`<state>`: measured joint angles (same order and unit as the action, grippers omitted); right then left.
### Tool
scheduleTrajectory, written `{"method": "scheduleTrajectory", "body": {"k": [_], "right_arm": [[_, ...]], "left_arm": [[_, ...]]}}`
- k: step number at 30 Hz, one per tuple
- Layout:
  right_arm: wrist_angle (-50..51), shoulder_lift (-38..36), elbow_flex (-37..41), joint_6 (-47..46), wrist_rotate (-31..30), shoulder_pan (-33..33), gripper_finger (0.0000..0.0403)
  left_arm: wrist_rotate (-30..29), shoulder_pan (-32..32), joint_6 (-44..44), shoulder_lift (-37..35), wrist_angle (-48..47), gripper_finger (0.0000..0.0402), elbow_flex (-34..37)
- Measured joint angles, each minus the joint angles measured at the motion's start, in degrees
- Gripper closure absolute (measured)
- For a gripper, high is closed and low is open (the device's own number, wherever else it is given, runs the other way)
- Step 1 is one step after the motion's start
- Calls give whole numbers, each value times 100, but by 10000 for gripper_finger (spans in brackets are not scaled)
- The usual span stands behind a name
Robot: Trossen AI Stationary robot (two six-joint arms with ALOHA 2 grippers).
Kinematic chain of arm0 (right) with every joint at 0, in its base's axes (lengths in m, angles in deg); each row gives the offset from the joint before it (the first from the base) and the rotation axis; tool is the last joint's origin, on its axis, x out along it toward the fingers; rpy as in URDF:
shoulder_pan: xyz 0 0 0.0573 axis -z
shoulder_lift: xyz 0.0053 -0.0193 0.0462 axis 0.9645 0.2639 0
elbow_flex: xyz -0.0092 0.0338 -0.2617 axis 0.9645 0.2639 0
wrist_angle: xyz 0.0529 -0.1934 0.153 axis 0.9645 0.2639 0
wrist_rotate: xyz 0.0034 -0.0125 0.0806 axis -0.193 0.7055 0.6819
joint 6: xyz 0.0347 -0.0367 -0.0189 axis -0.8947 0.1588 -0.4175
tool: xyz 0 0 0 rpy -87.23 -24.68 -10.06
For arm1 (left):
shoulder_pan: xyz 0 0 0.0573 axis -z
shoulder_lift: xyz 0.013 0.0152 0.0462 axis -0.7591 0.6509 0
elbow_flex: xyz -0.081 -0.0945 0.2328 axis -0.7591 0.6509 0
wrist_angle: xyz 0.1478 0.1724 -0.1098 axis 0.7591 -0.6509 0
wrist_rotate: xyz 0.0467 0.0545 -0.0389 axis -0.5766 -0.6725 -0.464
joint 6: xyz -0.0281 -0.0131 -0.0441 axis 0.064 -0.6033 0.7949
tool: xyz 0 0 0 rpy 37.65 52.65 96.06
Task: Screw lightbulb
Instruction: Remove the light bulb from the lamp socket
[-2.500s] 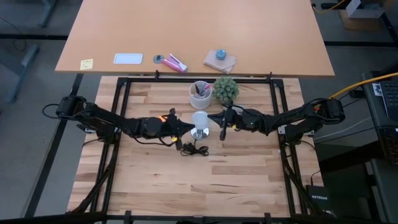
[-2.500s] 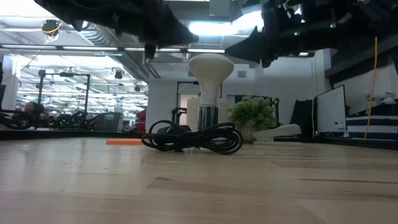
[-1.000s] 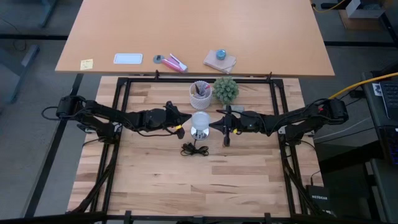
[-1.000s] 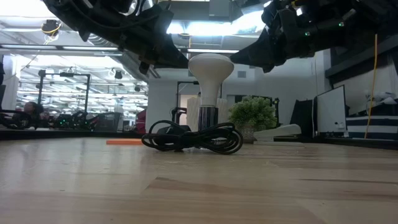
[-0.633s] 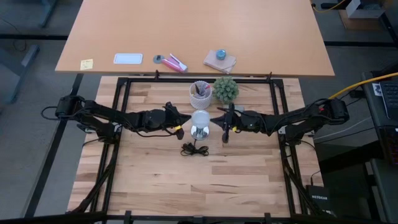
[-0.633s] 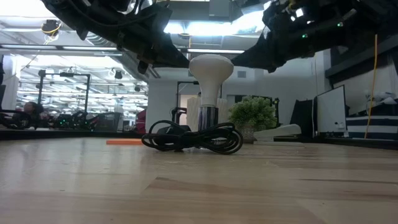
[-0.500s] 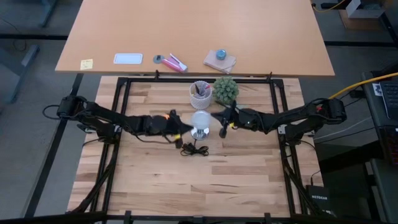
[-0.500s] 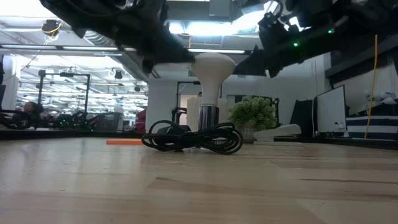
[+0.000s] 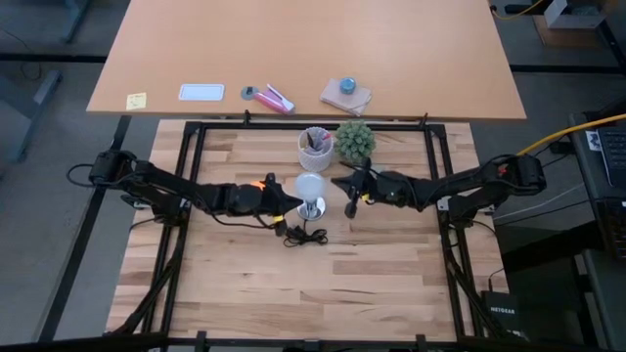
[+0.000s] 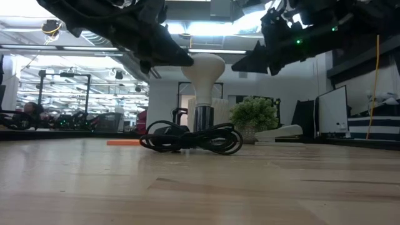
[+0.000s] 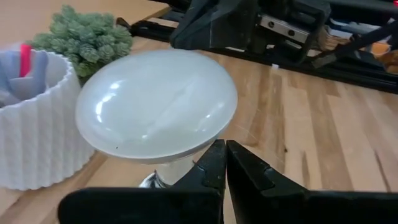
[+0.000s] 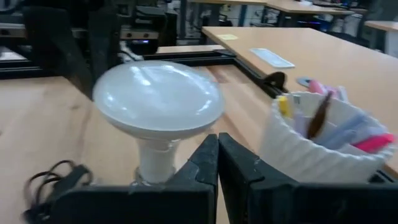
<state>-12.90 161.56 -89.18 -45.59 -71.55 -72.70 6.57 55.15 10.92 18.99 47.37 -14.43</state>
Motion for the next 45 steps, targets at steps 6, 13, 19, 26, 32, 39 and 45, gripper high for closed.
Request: {"method": "scheduleTrajectory", "body": {"k": [6, 13, 19, 26, 32, 39, 45], "right_arm": [[-17, -4, 0, 2, 41, -8, 391], [46, -7, 0, 0, 305, -8, 391], [46, -7, 0, 0, 352, -8, 391], [95, -9, 0, 0, 372, -8, 391], [88, -11, 2, -183, 1073, -8, 391], [25, -11, 2, -334, 2306, -16, 391], [-133, -13, 2, -337, 2455, -17, 391]], "left_arm": [[-21, 98, -3, -4, 2, 396, 0], [-31, 125, -28, -9, 2, 396, 0], [28, 133, 72, -13, -195, 396, 2], [155, 228, 1001, -13, -1183, 396, 7], [21, 182, 1394, -13, -1519, 396, 7], [-141, 122, 1137, -13, -1203, 396, 7], [-304, 127, 680, -179, -833, 396, 7]]}}
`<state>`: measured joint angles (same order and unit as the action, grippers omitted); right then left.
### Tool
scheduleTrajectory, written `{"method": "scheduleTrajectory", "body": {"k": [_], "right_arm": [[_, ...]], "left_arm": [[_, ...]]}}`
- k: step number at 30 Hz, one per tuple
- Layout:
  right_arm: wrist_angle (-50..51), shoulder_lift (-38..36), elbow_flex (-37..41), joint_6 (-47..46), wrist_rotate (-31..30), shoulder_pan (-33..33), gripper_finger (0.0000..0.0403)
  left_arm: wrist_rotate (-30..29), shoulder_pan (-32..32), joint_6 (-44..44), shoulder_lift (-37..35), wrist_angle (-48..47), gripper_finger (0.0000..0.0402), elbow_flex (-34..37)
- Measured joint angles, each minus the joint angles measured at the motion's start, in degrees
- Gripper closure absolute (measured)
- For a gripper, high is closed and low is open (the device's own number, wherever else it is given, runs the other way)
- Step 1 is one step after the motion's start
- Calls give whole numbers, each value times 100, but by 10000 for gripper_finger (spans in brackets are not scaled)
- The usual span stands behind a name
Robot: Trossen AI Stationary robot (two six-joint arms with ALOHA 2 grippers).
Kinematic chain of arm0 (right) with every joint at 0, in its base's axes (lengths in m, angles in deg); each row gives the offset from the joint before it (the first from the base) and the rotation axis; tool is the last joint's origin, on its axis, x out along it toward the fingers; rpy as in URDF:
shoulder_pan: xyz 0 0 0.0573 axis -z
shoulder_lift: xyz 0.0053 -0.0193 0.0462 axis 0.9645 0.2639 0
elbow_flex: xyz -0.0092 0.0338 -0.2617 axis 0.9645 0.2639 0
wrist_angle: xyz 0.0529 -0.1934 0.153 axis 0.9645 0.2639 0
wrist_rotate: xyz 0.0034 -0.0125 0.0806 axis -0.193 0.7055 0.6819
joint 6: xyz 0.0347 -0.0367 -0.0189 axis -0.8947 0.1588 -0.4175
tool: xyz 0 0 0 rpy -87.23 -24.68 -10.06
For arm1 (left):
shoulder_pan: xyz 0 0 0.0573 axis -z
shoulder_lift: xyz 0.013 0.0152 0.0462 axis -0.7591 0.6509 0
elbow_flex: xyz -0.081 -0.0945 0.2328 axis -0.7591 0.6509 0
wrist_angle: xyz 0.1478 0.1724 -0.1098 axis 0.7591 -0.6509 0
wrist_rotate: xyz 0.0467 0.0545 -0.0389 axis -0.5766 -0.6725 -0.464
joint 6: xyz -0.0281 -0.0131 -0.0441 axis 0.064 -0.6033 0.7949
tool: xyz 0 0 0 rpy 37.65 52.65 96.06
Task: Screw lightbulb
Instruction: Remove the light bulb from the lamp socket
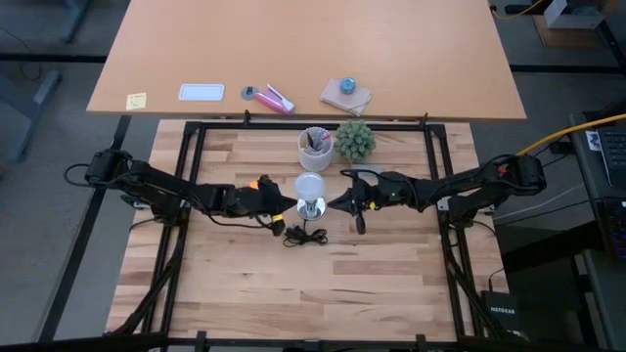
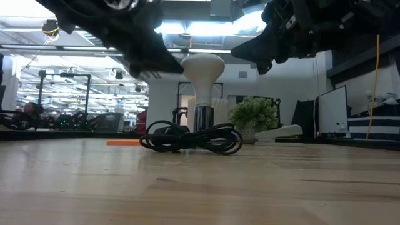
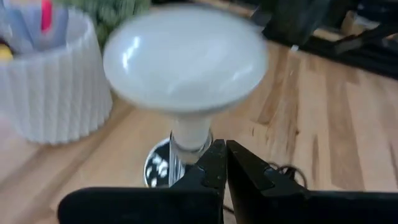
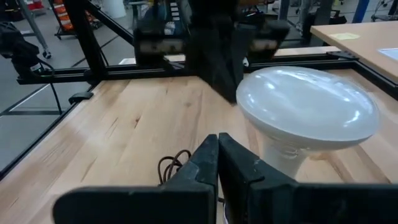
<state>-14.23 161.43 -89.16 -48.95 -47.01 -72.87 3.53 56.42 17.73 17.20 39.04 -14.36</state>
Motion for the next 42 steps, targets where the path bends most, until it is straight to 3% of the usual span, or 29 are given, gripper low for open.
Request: {"method": "scheduleTrajectory", "body": {"k": [8, 15, 19, 24, 33, 37, 42], "right_arm": [[-91, 0, 1, 9, 0, 2, 391], [-512, -2, 4, 33, -206, 2, 391], [-514, -2, 4, 39, -497, 2, 391], [-515, -2, 4, 44, -761, 4, 391], [-611, 20, 4, 42, -727, 2, 391], [-1147, 272, 2, 40, -556, -118, 391], [-1315, 576, 1, 47, -771, -194, 391]], "left_arm": [[-139, 63, -866, -709, 349, 396, 2], [-1210, -409, -1768, -853, 501, 396, 0], [-1176, -830, -1706, -687, 535, 396, 0], [-419, -1188, -1478, -355, 572, 396, 0], [-186, -1241, -1443, -160, 590, 396, 0], [-166, -1244, -1495, -160, 685, 396, 0], [-165, -1244, -1553, -162, 690, 396, 0]]}}
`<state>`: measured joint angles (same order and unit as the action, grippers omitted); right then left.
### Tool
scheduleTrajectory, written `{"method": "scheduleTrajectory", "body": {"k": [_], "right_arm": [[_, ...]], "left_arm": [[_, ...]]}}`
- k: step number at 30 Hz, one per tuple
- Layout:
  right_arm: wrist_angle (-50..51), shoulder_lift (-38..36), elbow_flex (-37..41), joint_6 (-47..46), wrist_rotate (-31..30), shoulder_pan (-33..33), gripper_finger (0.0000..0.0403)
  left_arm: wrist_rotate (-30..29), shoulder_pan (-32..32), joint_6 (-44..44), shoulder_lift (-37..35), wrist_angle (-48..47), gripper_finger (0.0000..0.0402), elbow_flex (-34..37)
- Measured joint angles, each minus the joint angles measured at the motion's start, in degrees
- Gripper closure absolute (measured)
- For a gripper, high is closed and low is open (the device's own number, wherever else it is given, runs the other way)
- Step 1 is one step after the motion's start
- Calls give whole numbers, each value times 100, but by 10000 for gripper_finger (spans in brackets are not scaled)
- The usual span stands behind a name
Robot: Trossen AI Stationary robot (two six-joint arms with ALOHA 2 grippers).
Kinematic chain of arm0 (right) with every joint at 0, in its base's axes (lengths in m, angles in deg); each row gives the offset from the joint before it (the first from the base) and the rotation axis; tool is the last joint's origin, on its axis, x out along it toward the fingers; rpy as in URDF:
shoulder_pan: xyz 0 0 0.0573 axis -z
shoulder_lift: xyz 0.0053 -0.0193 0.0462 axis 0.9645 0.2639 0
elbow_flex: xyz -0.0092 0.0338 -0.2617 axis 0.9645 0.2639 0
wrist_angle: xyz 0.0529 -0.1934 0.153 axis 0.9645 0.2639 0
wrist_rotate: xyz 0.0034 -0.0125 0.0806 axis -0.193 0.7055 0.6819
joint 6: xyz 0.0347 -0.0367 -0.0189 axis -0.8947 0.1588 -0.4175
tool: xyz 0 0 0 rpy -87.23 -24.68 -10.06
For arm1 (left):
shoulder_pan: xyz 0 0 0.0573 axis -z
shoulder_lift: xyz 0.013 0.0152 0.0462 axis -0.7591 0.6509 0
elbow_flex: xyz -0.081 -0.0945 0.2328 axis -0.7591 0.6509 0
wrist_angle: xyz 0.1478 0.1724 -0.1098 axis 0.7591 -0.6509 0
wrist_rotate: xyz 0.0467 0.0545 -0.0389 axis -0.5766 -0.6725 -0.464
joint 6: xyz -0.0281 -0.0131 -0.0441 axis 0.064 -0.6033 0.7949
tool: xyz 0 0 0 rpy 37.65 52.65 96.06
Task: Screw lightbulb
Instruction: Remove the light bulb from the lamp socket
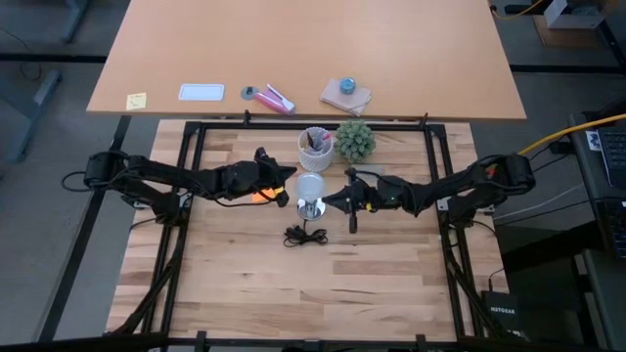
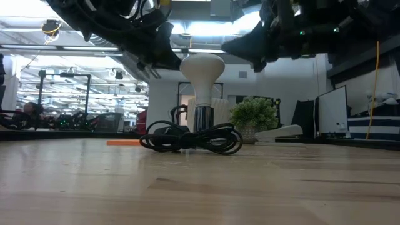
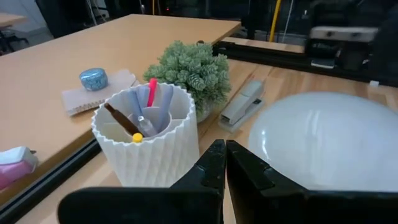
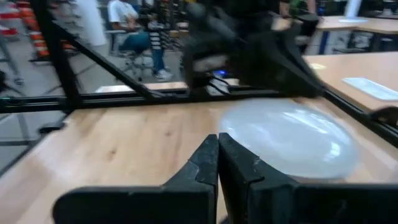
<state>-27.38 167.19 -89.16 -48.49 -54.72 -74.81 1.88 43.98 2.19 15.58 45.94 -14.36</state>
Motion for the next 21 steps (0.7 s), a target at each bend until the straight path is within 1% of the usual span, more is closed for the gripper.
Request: {"method": "scheduleTrajectory", "body": {"k": [7, 11, 16, 21], "right_arm": [[0, 137, -1, -5, -441, 15, 391], [-3, 137, -1, -3, -605, 15, 391], [115, 131, -7, -6, -836, 8, 391], [135, 128, -7, -8, -851, 8, 391]], "left_arm": [[305, 10, 22, 0, -6, 396, 0], [448, 70, 195, 0, -106, 396, 0], [413, 218, 267, -7, -151, 396, 0], [364, 315, 343, -9, -160, 396, 0]]}}
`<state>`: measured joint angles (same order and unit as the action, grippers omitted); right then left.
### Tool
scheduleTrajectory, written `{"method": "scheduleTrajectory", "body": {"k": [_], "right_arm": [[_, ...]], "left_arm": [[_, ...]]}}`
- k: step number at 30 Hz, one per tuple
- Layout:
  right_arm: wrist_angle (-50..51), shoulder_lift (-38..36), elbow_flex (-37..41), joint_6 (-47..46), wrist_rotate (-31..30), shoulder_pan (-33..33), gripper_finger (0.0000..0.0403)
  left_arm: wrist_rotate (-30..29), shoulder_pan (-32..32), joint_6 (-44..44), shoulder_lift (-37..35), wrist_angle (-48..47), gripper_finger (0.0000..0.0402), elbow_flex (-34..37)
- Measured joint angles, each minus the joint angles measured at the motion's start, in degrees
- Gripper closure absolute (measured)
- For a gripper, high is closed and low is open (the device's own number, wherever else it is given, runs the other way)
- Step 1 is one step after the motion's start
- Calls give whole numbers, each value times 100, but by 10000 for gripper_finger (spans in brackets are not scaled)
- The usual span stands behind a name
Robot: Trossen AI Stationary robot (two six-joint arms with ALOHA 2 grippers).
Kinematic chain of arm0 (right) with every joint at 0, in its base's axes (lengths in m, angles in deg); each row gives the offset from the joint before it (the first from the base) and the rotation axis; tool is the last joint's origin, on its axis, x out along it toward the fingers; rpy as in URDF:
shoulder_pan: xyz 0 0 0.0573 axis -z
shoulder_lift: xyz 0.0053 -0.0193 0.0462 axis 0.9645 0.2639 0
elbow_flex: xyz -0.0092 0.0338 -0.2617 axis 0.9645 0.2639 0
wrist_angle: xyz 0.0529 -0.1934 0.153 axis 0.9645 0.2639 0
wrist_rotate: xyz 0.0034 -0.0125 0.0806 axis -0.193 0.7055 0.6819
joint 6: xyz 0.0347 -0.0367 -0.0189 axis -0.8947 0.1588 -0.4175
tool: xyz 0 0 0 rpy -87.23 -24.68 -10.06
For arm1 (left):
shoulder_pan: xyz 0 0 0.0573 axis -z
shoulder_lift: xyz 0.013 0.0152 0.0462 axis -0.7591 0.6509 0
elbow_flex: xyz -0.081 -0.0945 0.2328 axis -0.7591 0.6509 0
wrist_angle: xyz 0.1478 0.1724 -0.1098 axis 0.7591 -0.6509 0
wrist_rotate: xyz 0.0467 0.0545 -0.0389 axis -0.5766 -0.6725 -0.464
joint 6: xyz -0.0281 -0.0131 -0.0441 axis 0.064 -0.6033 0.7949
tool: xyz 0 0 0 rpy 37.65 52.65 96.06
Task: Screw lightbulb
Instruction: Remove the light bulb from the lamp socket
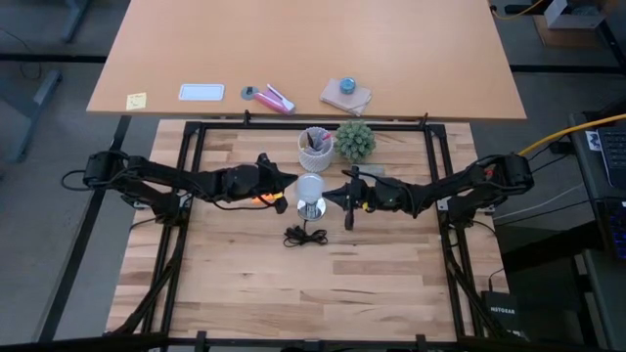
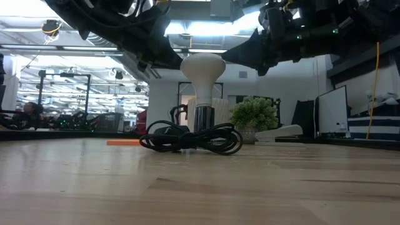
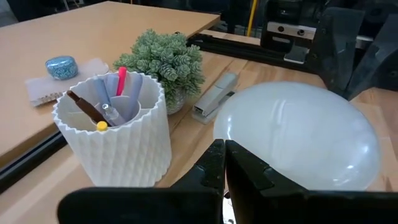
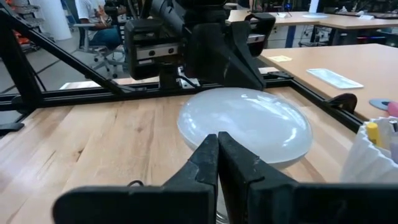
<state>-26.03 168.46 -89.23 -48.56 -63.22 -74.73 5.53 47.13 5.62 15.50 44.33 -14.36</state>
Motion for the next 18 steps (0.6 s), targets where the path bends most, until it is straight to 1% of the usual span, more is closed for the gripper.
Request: {"method": "scheduleTrajectory", "body": {"k": [2, 8, 13, 18], "right_arm": [[9, 0, 0, 0, -11, 0, 391], [112, -13, 0, -6, -416, -7, 391], [127, -11, 0, -5, -528, -5, 391], [151, -11, 2, -6, -748, -2, 391]], "left_arm": [[-2, 27, 84, 0, 0, 396, 0], [-60, 124, 193, -11, -52, 396, 0], [-48, 135, 390, -17, -157, 396, -2], [-64, 193, 390, -17, -209, 396, -2]]}}
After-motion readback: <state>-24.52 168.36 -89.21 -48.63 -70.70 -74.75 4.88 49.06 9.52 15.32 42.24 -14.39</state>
